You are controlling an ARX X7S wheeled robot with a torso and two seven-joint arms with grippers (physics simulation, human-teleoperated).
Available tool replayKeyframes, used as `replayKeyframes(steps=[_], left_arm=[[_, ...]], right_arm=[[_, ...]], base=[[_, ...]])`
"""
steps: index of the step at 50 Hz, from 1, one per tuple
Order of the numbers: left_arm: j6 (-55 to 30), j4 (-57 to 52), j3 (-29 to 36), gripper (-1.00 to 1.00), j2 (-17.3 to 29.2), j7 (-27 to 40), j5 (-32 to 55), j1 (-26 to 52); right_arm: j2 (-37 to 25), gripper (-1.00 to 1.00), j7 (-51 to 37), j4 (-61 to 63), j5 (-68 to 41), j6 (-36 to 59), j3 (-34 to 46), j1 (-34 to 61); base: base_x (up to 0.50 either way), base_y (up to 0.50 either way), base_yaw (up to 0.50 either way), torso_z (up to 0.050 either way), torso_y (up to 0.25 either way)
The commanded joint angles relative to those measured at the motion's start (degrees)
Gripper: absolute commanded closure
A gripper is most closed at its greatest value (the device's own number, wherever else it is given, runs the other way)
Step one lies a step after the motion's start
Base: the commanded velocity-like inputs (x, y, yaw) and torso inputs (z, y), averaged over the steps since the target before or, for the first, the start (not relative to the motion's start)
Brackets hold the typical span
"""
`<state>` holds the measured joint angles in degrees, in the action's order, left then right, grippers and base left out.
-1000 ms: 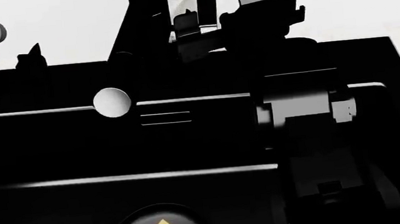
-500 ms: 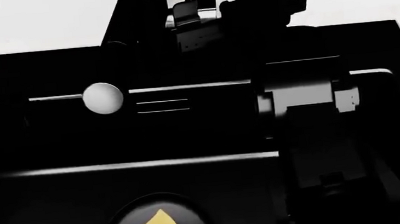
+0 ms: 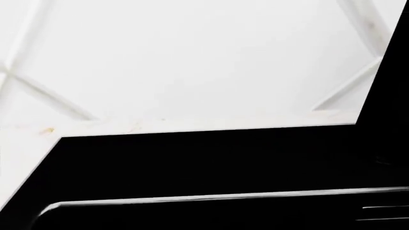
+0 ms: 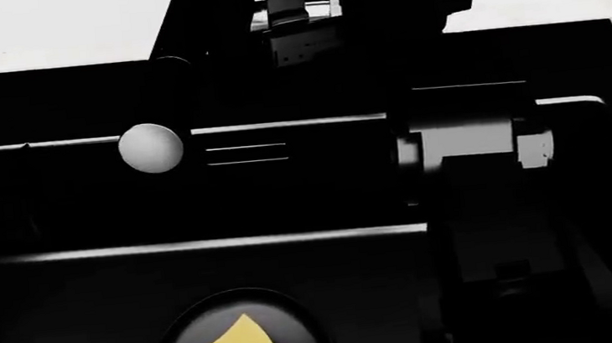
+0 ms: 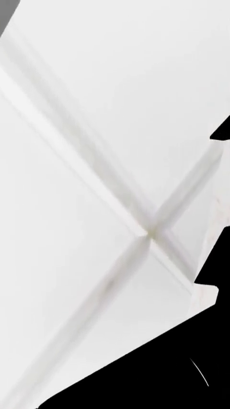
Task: Pick the pan and sponge and place them into the sink. Then turn on the water.
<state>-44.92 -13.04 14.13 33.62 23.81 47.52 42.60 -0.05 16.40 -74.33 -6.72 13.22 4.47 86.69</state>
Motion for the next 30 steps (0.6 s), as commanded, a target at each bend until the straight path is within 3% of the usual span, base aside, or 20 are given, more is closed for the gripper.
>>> replayKeyframes(steps=[1, 20, 30], left_arm=[[-0.1, -0.1, -0.4, -1.00, 0.3, 0.0, 0.2, 0.6], [-0.5, -1.5, 0.1, -1.00, -0.1, 1.3, 0.3, 0.1], [0.0, -1.9, -1.7, -1.00, 2.6, -0.3, 1.6, -1.2]], right_arm=[[-0.4, -1.00, -0.6, -0.7, 3.4, -0.1, -2.1, -0.5], [-1.4, -1.00, -2.0, -0.6, 5.5, -0.4, -5.0, -1.0], [-1.7, -1.00, -2.2, -0.6, 5.6, -0.7, -6.4, -1.6]], base=[[0.00, 0.00, 0.00, 0.000, 0.000], [0.00, 0.00, 0.00, 0.000, 0.000], [0.00, 0.00, 0.00, 0.000, 0.000]])
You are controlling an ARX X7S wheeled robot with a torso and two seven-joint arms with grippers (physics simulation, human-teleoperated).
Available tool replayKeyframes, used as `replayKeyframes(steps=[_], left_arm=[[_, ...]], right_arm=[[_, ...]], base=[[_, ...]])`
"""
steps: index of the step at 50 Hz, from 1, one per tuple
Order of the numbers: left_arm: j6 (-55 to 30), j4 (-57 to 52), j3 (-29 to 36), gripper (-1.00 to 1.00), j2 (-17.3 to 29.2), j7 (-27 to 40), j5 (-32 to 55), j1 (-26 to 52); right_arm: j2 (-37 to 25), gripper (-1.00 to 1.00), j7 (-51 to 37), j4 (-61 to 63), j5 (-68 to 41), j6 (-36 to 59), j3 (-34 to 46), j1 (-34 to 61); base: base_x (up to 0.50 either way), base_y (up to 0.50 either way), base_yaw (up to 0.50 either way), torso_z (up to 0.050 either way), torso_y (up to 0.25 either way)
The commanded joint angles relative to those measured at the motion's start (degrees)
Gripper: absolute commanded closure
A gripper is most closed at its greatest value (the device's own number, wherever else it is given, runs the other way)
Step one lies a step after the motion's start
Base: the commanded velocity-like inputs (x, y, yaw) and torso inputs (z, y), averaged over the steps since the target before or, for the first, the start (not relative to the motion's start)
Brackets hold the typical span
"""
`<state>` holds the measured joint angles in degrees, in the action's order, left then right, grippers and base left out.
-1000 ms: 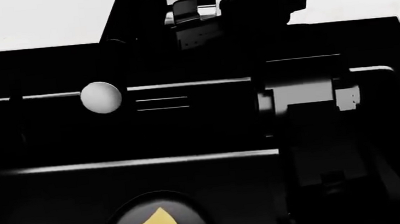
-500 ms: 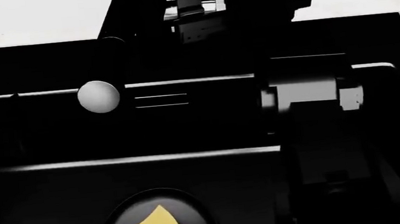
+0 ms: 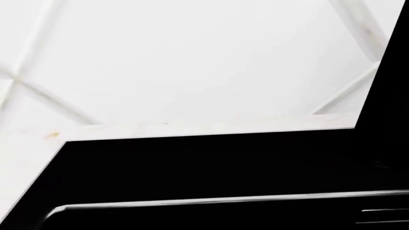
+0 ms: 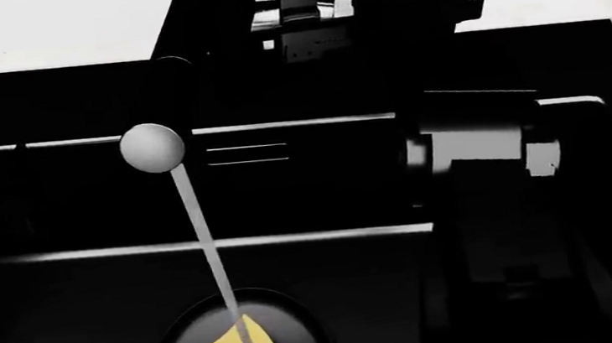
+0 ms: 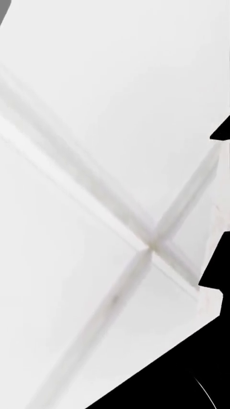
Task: Pick the pan and sponge and place them into the sink. Then turn on the water.
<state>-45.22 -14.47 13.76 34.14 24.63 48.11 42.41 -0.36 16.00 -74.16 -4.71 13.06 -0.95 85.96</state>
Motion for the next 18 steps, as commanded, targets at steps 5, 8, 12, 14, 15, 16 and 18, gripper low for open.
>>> replayKeyframes(steps=[5, 8, 12, 14, 15, 16, 18], left_arm=[[0.1, -0.6, -0.8, -1.00, 1.3, -0.5, 0.7, -0.8], [0.5, -0.4, -1.4, -1.00, 2.2, -1.3, 1.0, -1.2], [0.1, -0.7, -1.0, -1.00, 1.6, -0.6, 0.9, -0.7], [0.0, -0.8, -0.8, -1.00, 1.3, -0.3, 0.8, -0.6], [0.0, -0.8, -0.7, -1.00, 1.3, -0.2, 0.8, -0.6], [0.0, -0.8, -0.7, -1.00, 1.2, -0.1, 0.8, -0.6], [0.0, -0.9, -0.8, -1.00, 1.4, -0.2, 0.9, -0.7]], right_arm=[[-1.4, -1.00, -1.7, -0.8, 3.7, -0.6, -1.4, -1.1], [-1.6, -1.00, -1.7, -0.8, 3.7, -0.4, -1.7, -0.9], [-1.8, -1.00, -1.9, -0.8, 3.7, -0.5, -2.1, -1.0], [-1.8, -1.00, -1.8, -0.8, 3.8, -0.5, -2.2, -1.1], [-1.8, -1.00, -1.8, -0.8, 3.9, -0.5, -2.2, -1.1], [-1.8, -1.00, -1.8, -0.8, 3.9, -0.6, -2.3, -1.1], [-2.0, -1.00, -1.9, -0.8, 3.8, -0.7, -2.5, -1.2]], base=[[0.00, 0.00, 0.00, 0.000, 0.000], [0.00, 0.00, 0.00, 0.000, -0.005], [0.00, 0.00, 0.00, 0.000, 0.000], [0.00, 0.00, 0.00, 0.000, 0.000], [0.00, 0.00, 0.00, 0.000, 0.000], [0.00, 0.00, 0.00, 0.000, 0.000], [0.00, 0.00, 0.00, 0.000, 0.000]])
